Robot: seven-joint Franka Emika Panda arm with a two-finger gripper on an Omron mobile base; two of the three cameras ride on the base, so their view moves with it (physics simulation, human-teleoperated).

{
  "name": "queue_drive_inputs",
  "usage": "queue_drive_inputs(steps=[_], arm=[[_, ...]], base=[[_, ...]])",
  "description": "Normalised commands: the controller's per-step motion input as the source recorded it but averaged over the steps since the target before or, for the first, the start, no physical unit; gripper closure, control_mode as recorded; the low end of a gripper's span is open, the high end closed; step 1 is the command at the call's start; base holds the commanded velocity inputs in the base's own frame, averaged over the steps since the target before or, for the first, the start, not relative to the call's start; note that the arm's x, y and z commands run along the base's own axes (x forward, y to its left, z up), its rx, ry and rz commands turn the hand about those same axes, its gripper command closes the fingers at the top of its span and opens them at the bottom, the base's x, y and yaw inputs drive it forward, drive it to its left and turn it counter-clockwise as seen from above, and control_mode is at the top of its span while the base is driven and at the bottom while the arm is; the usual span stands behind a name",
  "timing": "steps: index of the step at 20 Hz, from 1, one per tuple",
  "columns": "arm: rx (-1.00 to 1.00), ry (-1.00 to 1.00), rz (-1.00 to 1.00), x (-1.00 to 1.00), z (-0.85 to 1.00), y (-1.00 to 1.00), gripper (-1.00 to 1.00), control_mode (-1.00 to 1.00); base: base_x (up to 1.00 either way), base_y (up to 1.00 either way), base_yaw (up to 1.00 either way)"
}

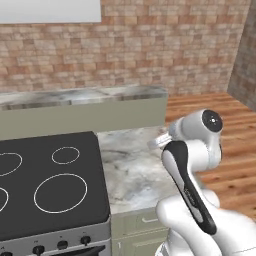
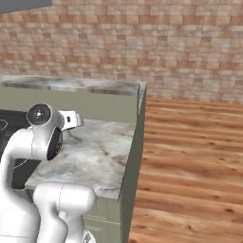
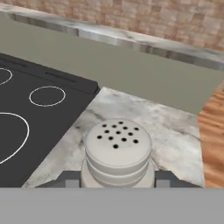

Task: Collect the turmeric, ketchup, and shaker from the cabinet and place them next to the stove.

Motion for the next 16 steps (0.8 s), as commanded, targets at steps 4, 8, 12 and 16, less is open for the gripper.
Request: queue_drive_inputs(steps=[4,8,12,16], arm=[[0.00,0.01,0.52,0.74,-0.90,0.00,1.00,-1.00],[-0.05,0.05,0.39,0.64,-0.55,0.27,1.00,-1.00],[0.00,0.00,0.35,0.66,-0.37,0.42,1.00,-1.00],[0.00,0.03,0.32,0.84,-0.18,0.33,1.00,-1.00]], base=[[0.00,0.00,0.00],[0.00,0.00,0.00],[0.00,0.00,0.00],[0.00,0.00,0.00]])
